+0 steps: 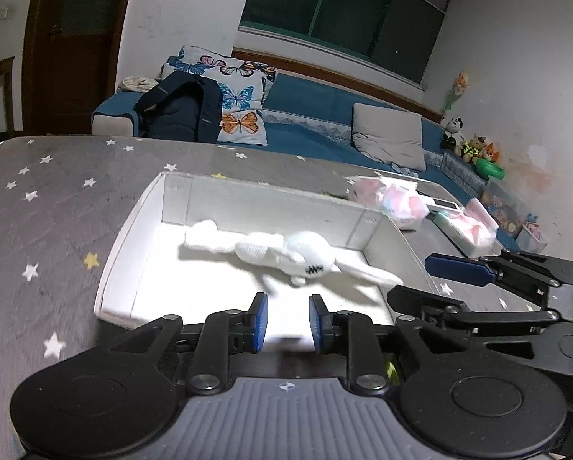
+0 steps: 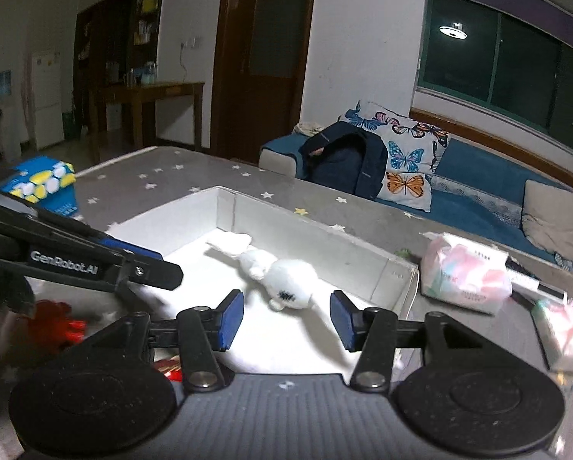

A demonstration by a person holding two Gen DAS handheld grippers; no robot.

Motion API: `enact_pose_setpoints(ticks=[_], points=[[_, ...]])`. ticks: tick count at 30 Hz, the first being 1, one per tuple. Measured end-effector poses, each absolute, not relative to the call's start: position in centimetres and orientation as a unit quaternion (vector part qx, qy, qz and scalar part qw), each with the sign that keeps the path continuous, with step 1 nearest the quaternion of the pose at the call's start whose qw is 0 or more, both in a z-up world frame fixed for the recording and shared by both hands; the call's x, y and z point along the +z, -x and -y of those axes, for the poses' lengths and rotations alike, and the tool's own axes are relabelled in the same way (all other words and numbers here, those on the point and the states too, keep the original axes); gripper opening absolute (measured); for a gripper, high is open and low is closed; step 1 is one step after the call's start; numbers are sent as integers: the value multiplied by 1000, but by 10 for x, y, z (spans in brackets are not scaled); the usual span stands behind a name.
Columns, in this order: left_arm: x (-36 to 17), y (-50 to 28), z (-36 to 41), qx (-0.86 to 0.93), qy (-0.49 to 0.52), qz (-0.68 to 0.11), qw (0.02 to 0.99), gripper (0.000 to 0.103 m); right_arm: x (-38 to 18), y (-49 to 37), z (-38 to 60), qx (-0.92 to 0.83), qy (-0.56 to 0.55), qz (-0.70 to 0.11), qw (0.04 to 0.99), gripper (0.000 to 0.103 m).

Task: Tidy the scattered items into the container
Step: 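Move the left gripper back to the tan peanut figure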

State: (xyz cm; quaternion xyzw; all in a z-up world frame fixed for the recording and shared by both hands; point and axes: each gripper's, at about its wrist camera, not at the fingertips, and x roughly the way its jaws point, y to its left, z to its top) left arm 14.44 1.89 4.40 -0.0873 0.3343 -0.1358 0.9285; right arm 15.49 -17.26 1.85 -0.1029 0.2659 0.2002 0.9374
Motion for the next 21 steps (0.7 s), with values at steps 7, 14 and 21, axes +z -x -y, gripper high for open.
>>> enact_pose_setpoints(ticks=[7,14,21], points=[[38,-115,-20,-134,91,-341,926,28,12,-110,177,210,79,-265,938,51],[30,-95,-23,-138,102,-350,921,29,-3,-77,178,217,55,-280,933,51],[21,-82,-26,-138,111,-364,915,29,-19,-60,177,221,34,-303,927,51]])
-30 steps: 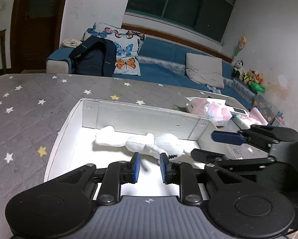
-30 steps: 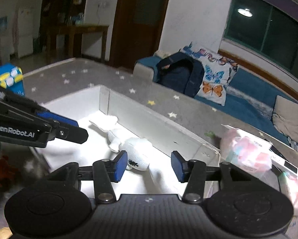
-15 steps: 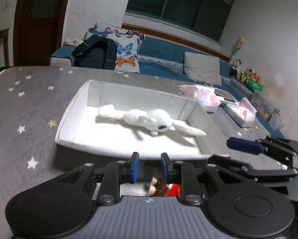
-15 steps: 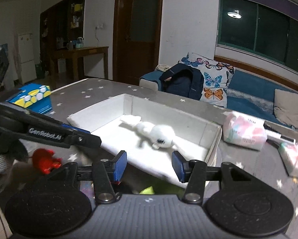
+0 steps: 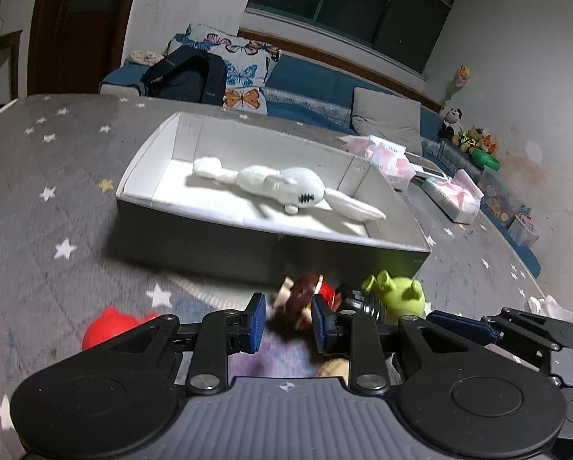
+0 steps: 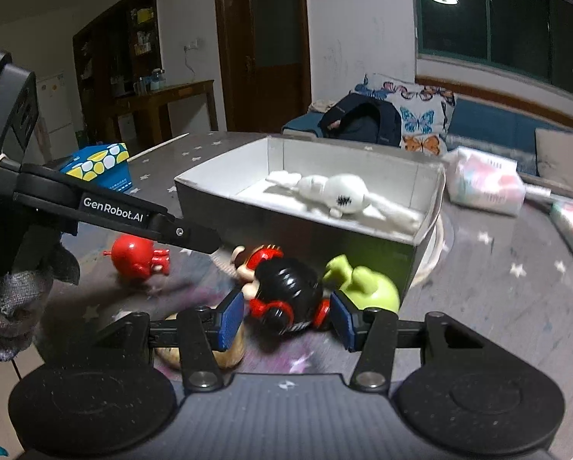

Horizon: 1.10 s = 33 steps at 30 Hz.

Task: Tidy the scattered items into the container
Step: 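Move the left gripper back to the tan peanut figure, then close the left gripper on the tan peanut figure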

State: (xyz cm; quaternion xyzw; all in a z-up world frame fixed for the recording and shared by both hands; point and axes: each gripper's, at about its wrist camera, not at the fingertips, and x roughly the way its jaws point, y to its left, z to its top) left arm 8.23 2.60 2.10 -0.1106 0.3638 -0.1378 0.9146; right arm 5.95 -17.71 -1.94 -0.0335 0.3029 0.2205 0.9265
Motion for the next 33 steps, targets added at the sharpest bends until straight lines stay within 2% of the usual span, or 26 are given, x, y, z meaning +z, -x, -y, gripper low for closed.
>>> enact_pose_setpoints(ticks=[5,7,10,13,33], points=[[18,-71,-29,-142,112,-371,911,29,-24,-50,170,238,41,-310,919,52],[18,-67,-30,-146,112,-373,909,29,-24,-47,167,246,43,-310,917,60],[17,-61,-28,-159,108,-379,905,29,-24,-43,161,261,50,-309,913,63],[16,-56,-25,-169,100,-384,902,29,-26,-40,153,273,60,-309,909,71],[6,-51,-17,-215,58,-416,882,32,-52,-46,125,292,100,-328,893,70]])
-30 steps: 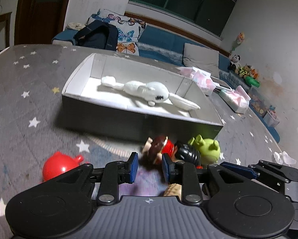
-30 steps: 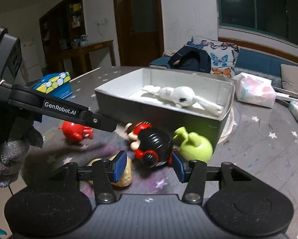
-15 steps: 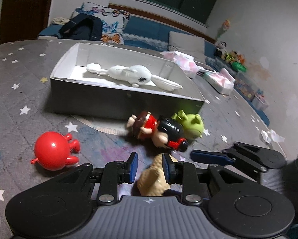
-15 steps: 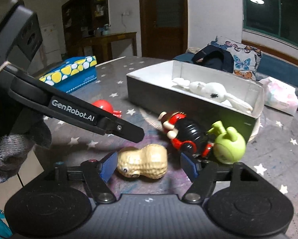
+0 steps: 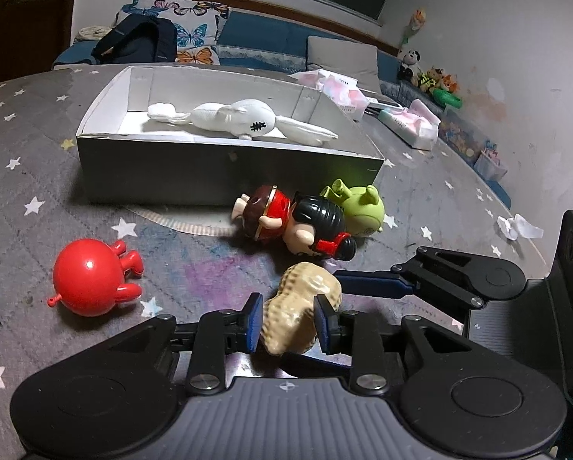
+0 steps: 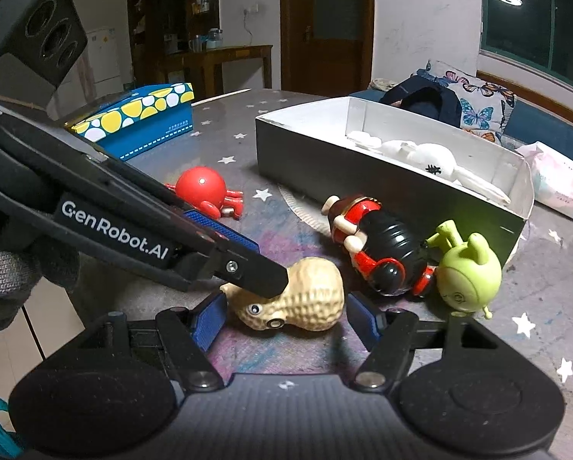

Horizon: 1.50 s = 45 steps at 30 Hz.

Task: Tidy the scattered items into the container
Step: 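Close the left gripper on the tan peanut figure, then carry the peanut figure into the box and open the left gripper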

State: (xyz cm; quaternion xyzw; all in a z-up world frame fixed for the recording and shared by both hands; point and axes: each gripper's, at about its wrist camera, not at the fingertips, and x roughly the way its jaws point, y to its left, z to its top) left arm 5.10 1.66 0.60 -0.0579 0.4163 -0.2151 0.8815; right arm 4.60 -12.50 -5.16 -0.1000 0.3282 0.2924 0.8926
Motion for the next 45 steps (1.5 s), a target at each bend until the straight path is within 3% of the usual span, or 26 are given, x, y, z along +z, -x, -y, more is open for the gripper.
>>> enact_pose_setpoints(ticks=[25,45], points=[[1,-62,-9,-238,17,-429,871,43,-57,-50,123,295,106,-325,892,69],[22,-53,-18,-240,46,-403,882,43,-37,-43,126,299,110,-299,899,68]])
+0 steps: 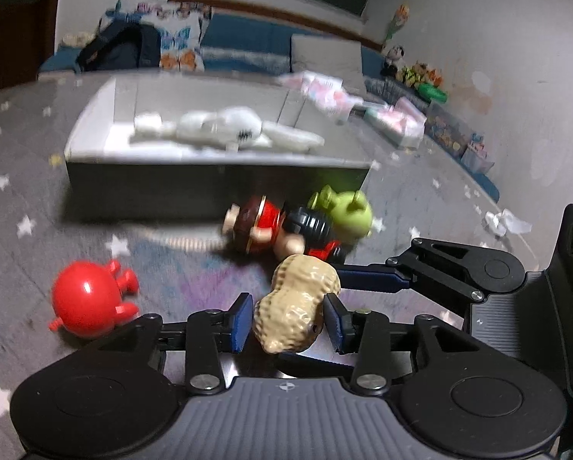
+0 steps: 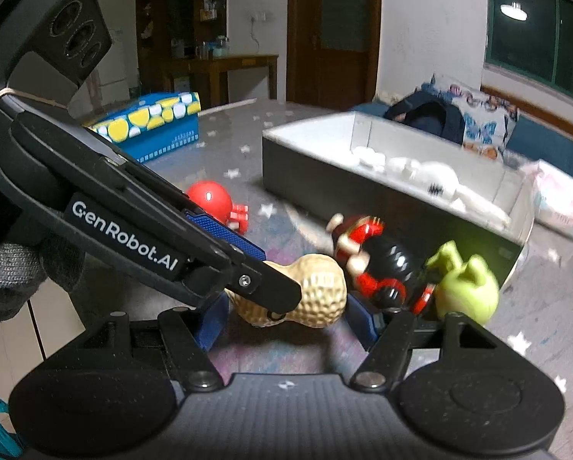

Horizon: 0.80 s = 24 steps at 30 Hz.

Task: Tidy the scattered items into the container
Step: 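Carry the peanut figure into the box and open the left gripper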

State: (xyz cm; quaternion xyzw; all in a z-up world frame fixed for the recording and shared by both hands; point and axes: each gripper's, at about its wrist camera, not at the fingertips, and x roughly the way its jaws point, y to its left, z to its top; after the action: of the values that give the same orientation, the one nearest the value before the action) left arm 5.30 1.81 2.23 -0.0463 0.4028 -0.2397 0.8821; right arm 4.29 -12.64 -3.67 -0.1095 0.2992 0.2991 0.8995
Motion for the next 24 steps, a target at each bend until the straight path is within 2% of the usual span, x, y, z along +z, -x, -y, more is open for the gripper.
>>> enact_pose_setpoints(ticks=[10,15,24], points=[[79,-89,2,-244,29,-318,916,44,23,-79,142,269,129,-232,926,68],[88,-128,10,-251,42,-315,914,44,36,-115,150,253,131,-227,931,68],[69,-196,24,-256,42,-344,902,44,25,-186,166,247,122,-273,922,68]])
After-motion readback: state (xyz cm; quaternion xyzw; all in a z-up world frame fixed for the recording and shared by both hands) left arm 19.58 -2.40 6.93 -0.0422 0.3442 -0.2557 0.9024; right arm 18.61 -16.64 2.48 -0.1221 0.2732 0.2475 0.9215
